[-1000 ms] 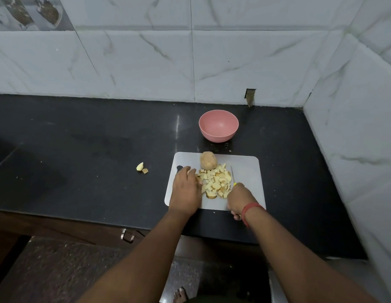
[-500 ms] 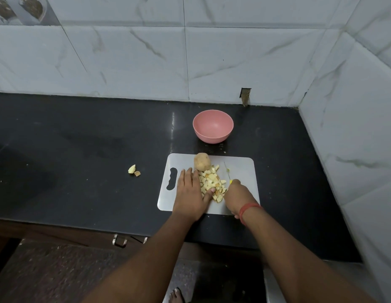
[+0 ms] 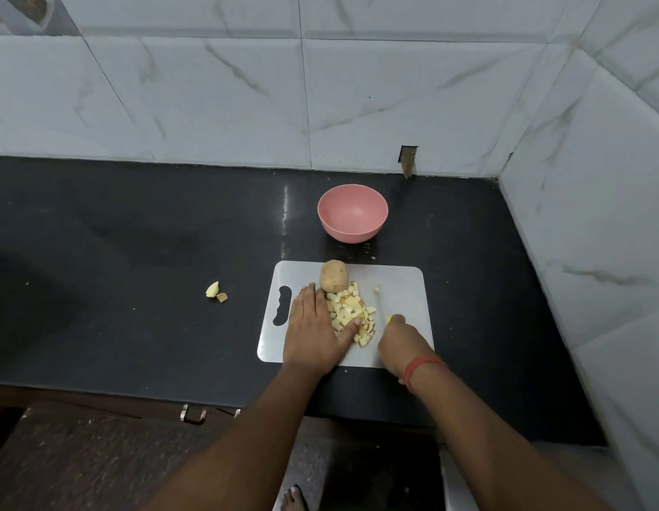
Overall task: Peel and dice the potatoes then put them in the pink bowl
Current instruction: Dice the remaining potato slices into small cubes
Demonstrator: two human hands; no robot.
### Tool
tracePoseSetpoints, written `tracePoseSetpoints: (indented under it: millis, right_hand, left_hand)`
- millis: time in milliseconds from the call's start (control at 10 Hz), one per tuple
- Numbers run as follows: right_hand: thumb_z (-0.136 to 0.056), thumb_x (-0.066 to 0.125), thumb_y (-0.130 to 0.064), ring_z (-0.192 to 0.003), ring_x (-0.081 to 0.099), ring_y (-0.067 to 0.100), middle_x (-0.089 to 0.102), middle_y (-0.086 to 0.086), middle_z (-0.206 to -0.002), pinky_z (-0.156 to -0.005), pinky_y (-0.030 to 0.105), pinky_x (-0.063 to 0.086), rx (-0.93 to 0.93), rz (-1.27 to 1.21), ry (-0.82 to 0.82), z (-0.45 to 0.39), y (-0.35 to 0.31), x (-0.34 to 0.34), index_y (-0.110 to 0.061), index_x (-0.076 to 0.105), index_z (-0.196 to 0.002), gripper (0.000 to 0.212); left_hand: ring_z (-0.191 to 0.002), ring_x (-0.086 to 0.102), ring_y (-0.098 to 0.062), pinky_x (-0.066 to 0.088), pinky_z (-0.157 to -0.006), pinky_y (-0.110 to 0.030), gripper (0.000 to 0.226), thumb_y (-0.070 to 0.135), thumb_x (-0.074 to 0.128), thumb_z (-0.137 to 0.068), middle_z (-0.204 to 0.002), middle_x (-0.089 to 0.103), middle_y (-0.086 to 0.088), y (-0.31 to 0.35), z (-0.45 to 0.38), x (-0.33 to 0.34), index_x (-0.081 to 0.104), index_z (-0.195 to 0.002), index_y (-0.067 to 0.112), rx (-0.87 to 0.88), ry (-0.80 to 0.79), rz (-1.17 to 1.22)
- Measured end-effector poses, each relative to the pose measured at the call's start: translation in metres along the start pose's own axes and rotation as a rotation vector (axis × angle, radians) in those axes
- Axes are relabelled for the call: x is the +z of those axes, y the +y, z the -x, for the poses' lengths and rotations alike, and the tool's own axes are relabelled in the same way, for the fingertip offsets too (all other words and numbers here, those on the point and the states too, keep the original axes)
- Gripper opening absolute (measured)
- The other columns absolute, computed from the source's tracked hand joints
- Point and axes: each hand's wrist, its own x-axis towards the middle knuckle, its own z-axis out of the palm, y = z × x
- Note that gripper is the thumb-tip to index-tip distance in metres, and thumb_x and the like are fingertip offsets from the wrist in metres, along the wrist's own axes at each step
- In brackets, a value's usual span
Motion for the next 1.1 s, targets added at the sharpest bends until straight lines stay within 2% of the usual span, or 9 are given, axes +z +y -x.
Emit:
tracePoseSetpoints:
  millis: [100, 300, 400, 500, 700, 800, 900, 1000, 1100]
  right_hand:
    - [-0.091, 0.044, -0.008, -0.091, 0.057, 0.026, 0.056, 0.011, -0.107, -0.064, 0.034, 0.044, -0.095, 0.050, -0.067, 0.007, -0.010, 0.005, -0.009, 0.037, -0.128, 0.037]
    - [-0.089, 0.045, -0.003, -0.086, 0.061, 0.032, 0.051, 0.010, -0.098, -0.050, 0.037, 0.052, -0.015, -0.082, -0.055, 0.012, -0.009, 0.004, -0.009, 0.034, -0.127, 0.040]
    - [-0.094, 0.039, -0.009, -0.094, 0.062, 0.034, 0.053, 0.013, -0.103, -0.076, 0.045, 0.057, -0.037, -0.127, -0.008, 0.024, 0.003, 0.008, -0.003, 0.037, -0.126, 0.033]
    - [-0.097, 0.038, -0.010, -0.098, 0.061, 0.032, 0.055, 0.016, -0.110, -0.083, 0.042, 0.054, -0.033, -0.134, -0.038, 0.038, 0.004, 0.018, -0.002, 0.039, -0.126, 0.030]
    - [-0.097, 0.036, -0.010, -0.064, 0.054, 0.019, 0.051, 0.011, -0.094, -0.055, 0.031, 0.048, -0.029, -0.243, -0.068, 0.048, -0.002, 0.021, -0.003, 0.038, -0.127, 0.030]
    - [-0.096, 0.036, -0.010, -0.078, 0.061, 0.027, 0.052, 0.012, -0.097, -0.069, 0.038, 0.056, 0.019, -0.256, -0.025, 0.051, 0.007, 0.022, -0.003, 0.037, -0.127, 0.031]
    - [-0.096, 0.035, -0.009, -0.070, 0.061, 0.024, 0.053, 0.012, -0.094, -0.063, 0.034, 0.057, 0.020, -0.271, -0.091, 0.061, 0.004, 0.028, -0.003, 0.036, -0.128, 0.033]
    - [-0.096, 0.034, -0.010, -0.060, 0.059, 0.019, 0.053, 0.010, -0.086, -0.055, 0.030, 0.054, -0.012, -0.311, -0.143, 0.067, -0.006, 0.037, -0.003, 0.034, -0.131, 0.036]
    - [-0.098, 0.034, -0.016, -0.063, 0.060, 0.024, 0.053, 0.011, -0.086, -0.060, 0.036, 0.057, 0.065, -0.391, -0.122, 0.064, -0.007, 0.037, -0.002, 0.038, -0.128, 0.033]
  left_hand:
    - [-0.154, 0.008, -0.025, 0.004, -0.126, -0.037, 0.105, 0.080, 0.010, -0.087, -0.165, 0.017, -0.015, 0.000, -0.003, 0.000, 0.017, -0.158, 0.003, 0.002, 0.004, -0.007]
    - [-0.153, 0.011, -0.025, 0.009, -0.126, -0.038, 0.105, 0.079, 0.008, -0.088, -0.164, 0.020, -0.015, -0.006, -0.007, 0.000, 0.020, -0.157, 0.001, 0.001, 0.013, 0.011]
    - [-0.153, 0.014, -0.024, 0.012, -0.126, -0.037, 0.094, 0.074, 0.019, -0.092, -0.163, 0.024, -0.013, -0.005, -0.007, -0.001, 0.027, -0.155, 0.004, -0.022, 0.034, 0.110]
    - [-0.152, 0.015, -0.021, 0.014, -0.124, -0.035, 0.078, 0.062, 0.038, -0.097, -0.162, 0.027, -0.009, -0.003, -0.010, -0.006, 0.034, -0.151, 0.006, -0.084, 0.080, 0.308]
    - [-0.153, 0.011, -0.022, 0.009, -0.126, -0.042, 0.075, 0.054, 0.050, -0.098, -0.164, 0.024, -0.008, 0.001, -0.030, -0.016, 0.027, -0.155, 0.011, -0.038, 0.127, 0.386]
    - [-0.154, 0.011, -0.023, 0.008, -0.125, -0.046, 0.081, 0.060, 0.051, -0.095, -0.164, 0.023, -0.009, 0.000, -0.042, -0.019, 0.025, -0.156, 0.014, 0.029, 0.104, 0.296]
    - [-0.152, 0.016, -0.024, 0.007, -0.125, -0.046, 0.083, 0.058, 0.054, -0.094, -0.163, 0.024, -0.011, 0.005, -0.053, -0.021, 0.021, -0.157, 0.016, 0.095, 0.021, 0.204]
    - [-0.142, 0.034, -0.027, 0.021, -0.122, -0.043, 0.069, 0.040, 0.057, -0.098, -0.153, 0.037, -0.011, 0.011, -0.061, -0.023, 0.030, -0.154, 0.010, 0.094, 0.017, 0.235]
    - [-0.135, 0.041, -0.026, 0.033, -0.116, -0.035, 0.065, 0.029, 0.060, -0.099, -0.149, 0.037, -0.009, 0.011, -0.067, -0.026, 0.032, -0.153, 0.009, 0.057, -0.018, 0.348]
